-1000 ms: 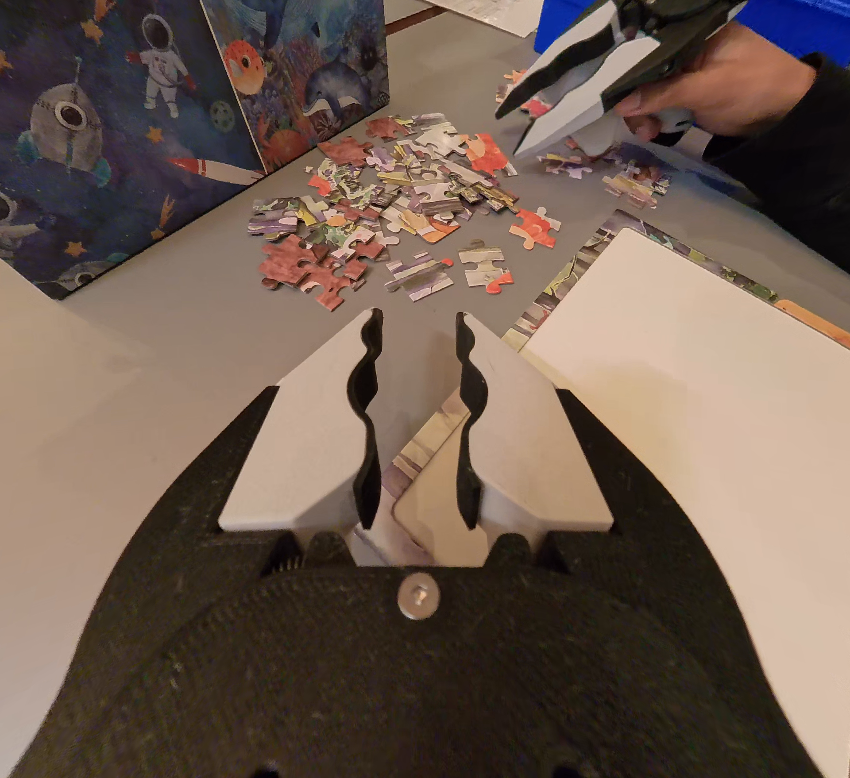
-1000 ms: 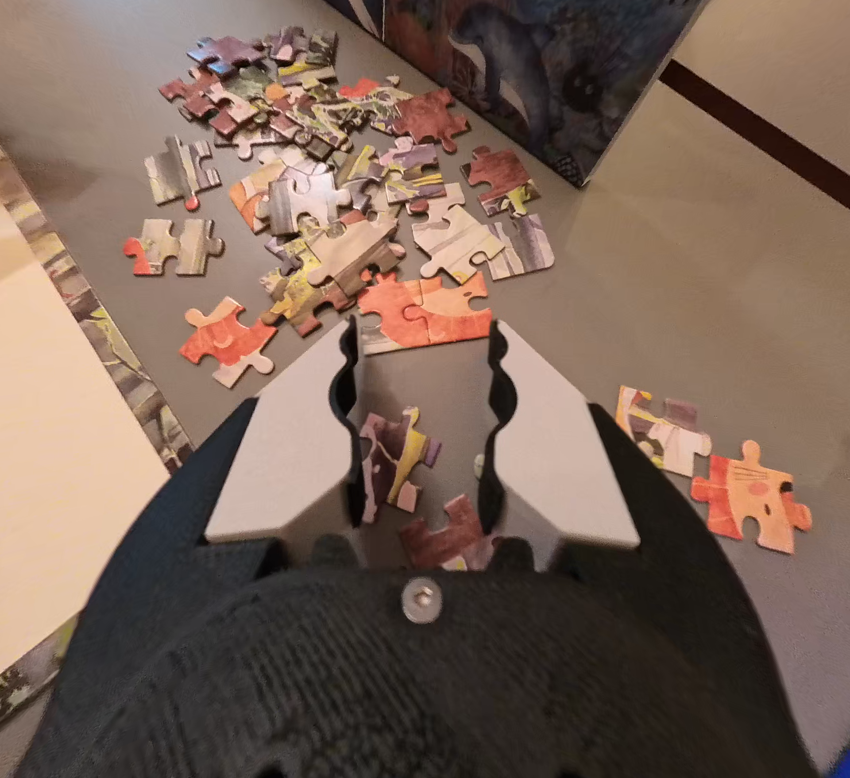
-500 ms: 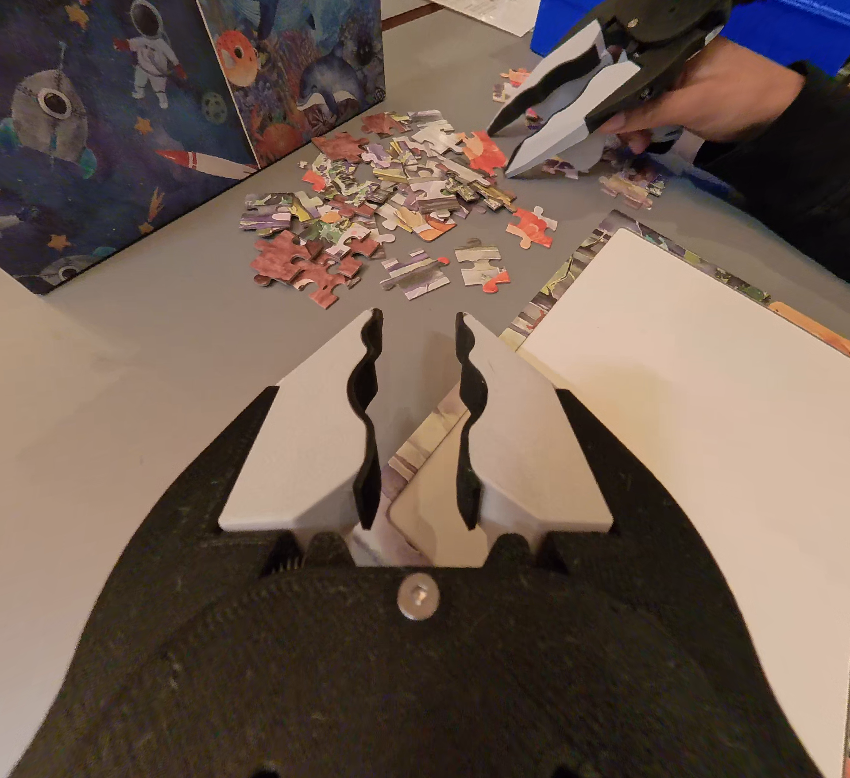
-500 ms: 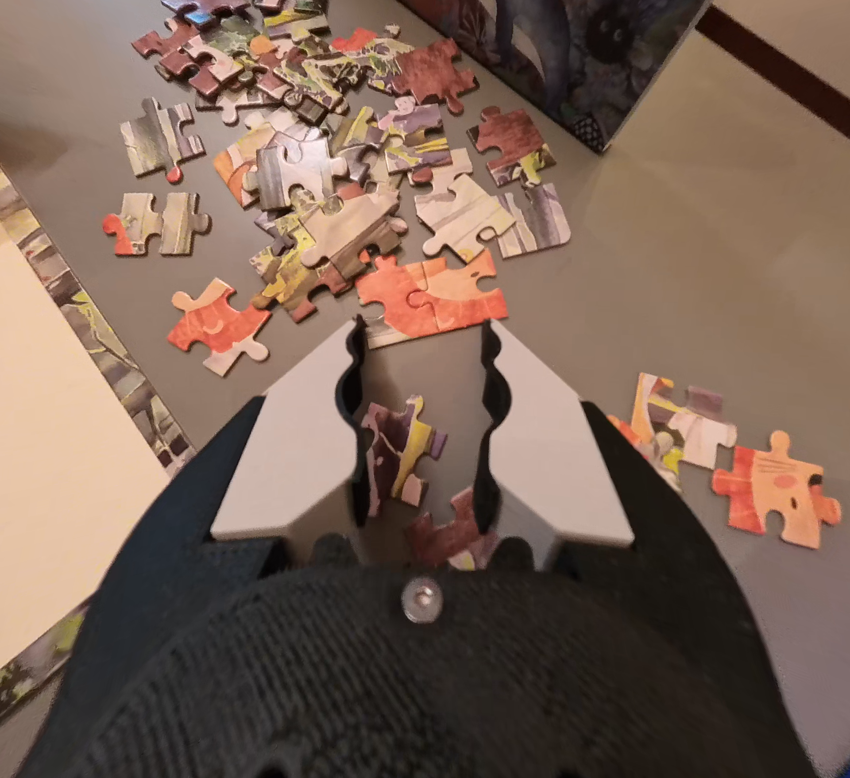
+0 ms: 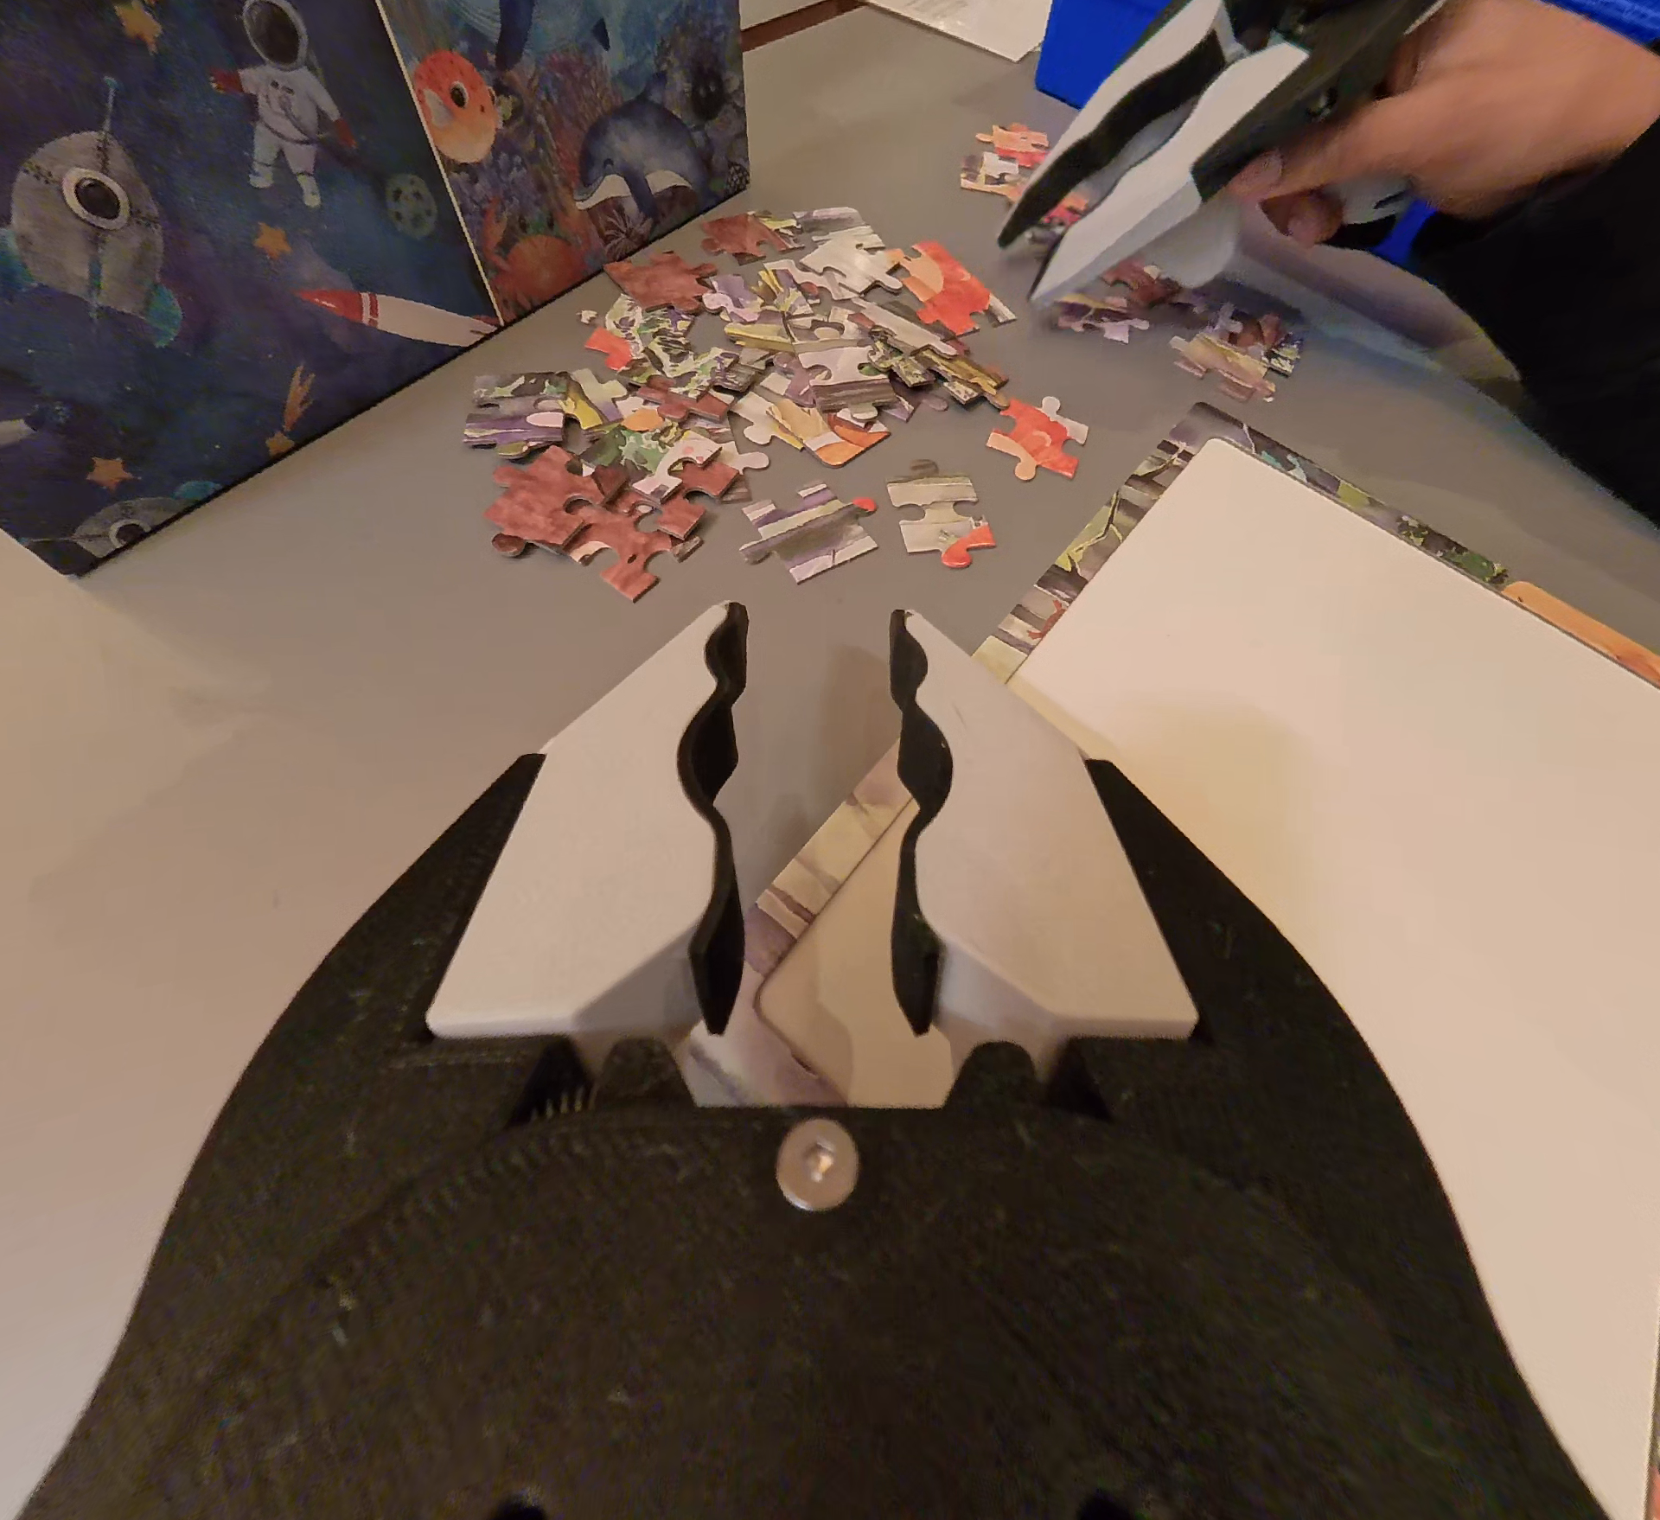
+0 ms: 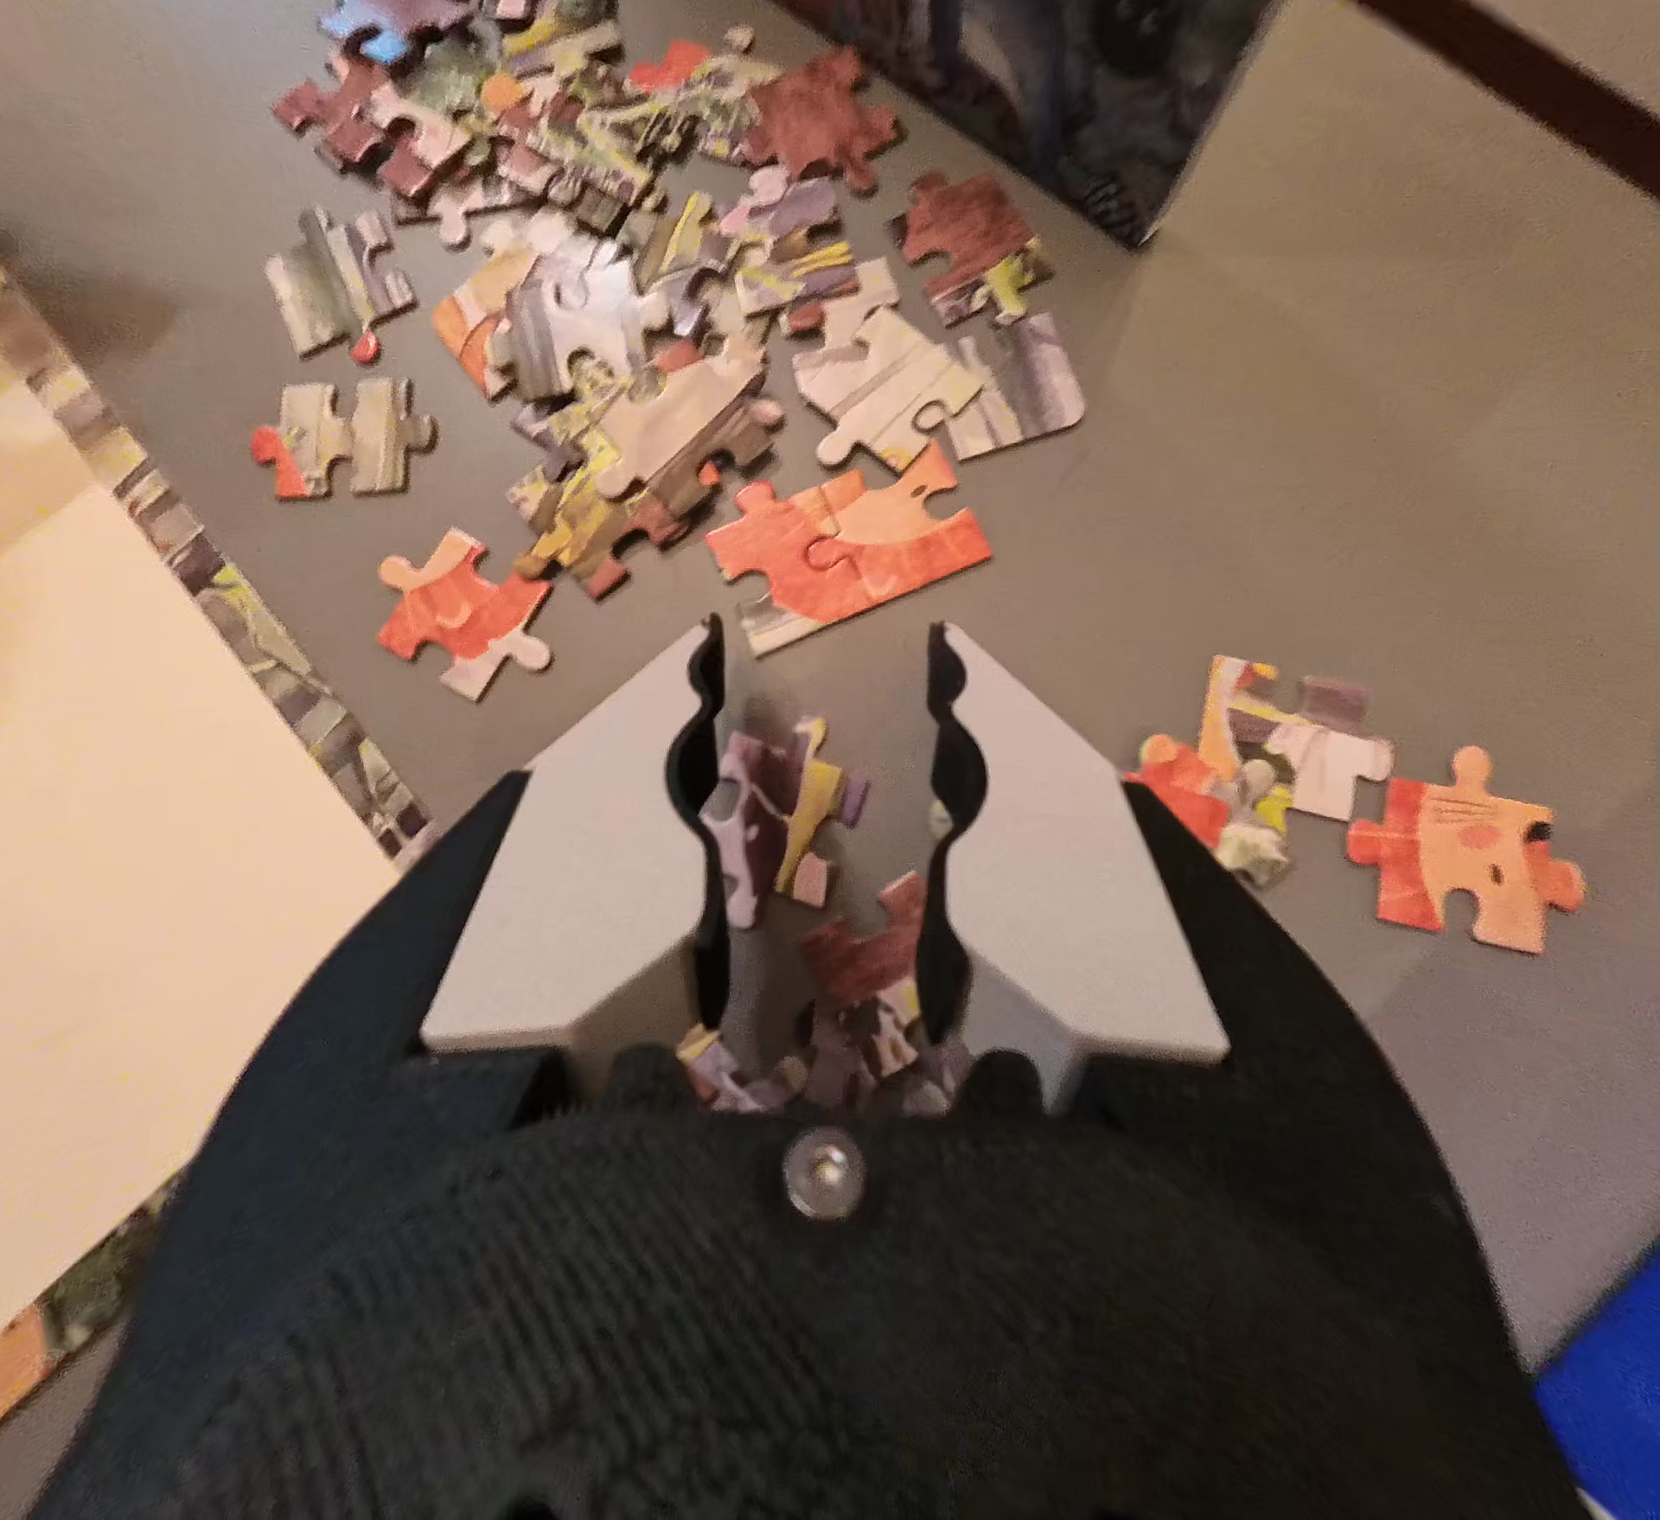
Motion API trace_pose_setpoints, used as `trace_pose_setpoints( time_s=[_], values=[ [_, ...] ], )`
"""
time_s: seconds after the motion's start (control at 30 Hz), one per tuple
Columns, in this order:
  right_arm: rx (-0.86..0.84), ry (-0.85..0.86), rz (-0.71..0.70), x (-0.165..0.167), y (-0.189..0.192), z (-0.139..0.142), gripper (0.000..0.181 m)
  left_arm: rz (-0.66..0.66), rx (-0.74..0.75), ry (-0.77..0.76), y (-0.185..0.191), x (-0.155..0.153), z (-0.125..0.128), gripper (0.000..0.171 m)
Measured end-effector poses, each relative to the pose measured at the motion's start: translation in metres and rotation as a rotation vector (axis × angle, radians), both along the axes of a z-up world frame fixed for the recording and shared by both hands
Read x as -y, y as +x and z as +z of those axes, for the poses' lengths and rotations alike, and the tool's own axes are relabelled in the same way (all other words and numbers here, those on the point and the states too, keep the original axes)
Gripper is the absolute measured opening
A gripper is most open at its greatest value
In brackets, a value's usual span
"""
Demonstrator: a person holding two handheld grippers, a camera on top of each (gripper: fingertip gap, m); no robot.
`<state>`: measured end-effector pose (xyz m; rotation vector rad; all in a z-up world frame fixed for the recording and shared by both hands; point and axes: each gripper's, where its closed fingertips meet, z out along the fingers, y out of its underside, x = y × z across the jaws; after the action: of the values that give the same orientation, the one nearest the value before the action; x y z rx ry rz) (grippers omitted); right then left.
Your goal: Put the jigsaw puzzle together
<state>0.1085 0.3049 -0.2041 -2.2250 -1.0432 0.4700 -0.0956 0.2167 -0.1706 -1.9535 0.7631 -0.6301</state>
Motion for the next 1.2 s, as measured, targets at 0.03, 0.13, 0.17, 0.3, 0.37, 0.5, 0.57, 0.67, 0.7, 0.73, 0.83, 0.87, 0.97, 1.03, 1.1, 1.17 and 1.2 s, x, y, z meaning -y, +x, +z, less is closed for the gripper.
trace_pose_setpoints(
  time_s=[0.03, 0.13, 0.17, 0.3, 0.37, 0.5, 0.57, 0.67, 0.7, 0.73, 0.83, 0.87, 0.97, 1.03, 1.1, 1.17, 1.2],
  values=[
    [-0.013, 0.023, -0.017, -0.005, 0.001, 0.002, 0.046, -0.001, -0.001, 0.000, 0.000, 0.000, 0.000, 0.031],
    [-0.054, 0.087, -0.040, -0.016, 0.002, 0.005, 0.052, -0.003, -0.004, 0.001, 0.001, 0.001, 0.000, 0.031],
    [-0.073, 0.089, -0.034, -0.017, 0.000, 0.005, 0.055, -0.004, -0.005, 0.001, 0.001, 0.001, 0.000, 0.031],
    [-0.125, 0.031, 0.005, -0.011, -0.015, -0.005, 0.060, -0.005, -0.005, 0.004, 0.001, 0.001, 0.000, 0.031],
    [-0.090, 0.057, 0.011, -0.011, -0.018, -0.010, 0.060, -0.005, -0.007, 0.005, 0.001, 0.001, 0.000, 0.031],
    [-0.019, 0.085, -0.008, -0.011, -0.017, -0.012, 0.054, -0.002, -0.009, 0.005, 0.000, 0.000, 0.000, 0.031],
    [0.004, 0.066, -0.020, -0.009, -0.012, -0.012, 0.046, -0.001, -0.008, 0.001, 0.000, 0.000, -0.001, 0.031],
    [0.037, 0.032, -0.034, -0.006, -0.005, -0.012, 0.030, 0.002, -0.003, 0.000, 0.000, 0.000, 0.000, 0.031],
    [0.042, 0.024, -0.037, -0.005, -0.003, -0.012, 0.025, 0.002, -0.003, -0.001, -0.001, 0.000, 0.000, 0.031],
    [0.047, 0.015, -0.040, -0.005, -0.001, -0.012, 0.018, 0.002, -0.002, -0.002, -0.001, 0.000, 0.000, 0.031],
    [0.059, -0.012, -0.052, -0.003, 0.004, -0.012, 0.014, 0.002, -0.003, -0.001, -0.001, 0.000, 0.000, 0.031],
    [0.068, -0.014, -0.056, -0.003, 0.006, -0.012, 0.014, 0.002, -0.004, -0.001, -0.001, 0.000, -0.001, 0.031],
    [0.082, -0.012, -0.076, -0.005, 0.011, -0.012, 0.013, 0.001, -0.006, 0.000, 0.000, 0.000, -0.001, 0.031],
    [0.091, -0.008, -0.097, -0.008, 0.016, -0.012, 0.013, 0.001, -0.008, 0.001, 0.000, 0.000, -0.001, 0.031],
    [0.114, 0.006, -0.128, -0.012, 0.025, -0.012, 0.011, 0.000, -0.009, 0.002, 0.000, 0.000, -0.001, 0.031],
    [0.145, 0.029, -0.166, -0.017, 0.035, -0.011, 0.010, 0.000, -0.010, 0.003, 0.000, 0.000, -0.001, 0.031],
    [0.156, 0.039, -0.179, -0.020, 0.039, -0.011, 0.009, 0.000, -0.011, 0.003, 0.000, 0.000, -0.001, 0.031]
  ],
)
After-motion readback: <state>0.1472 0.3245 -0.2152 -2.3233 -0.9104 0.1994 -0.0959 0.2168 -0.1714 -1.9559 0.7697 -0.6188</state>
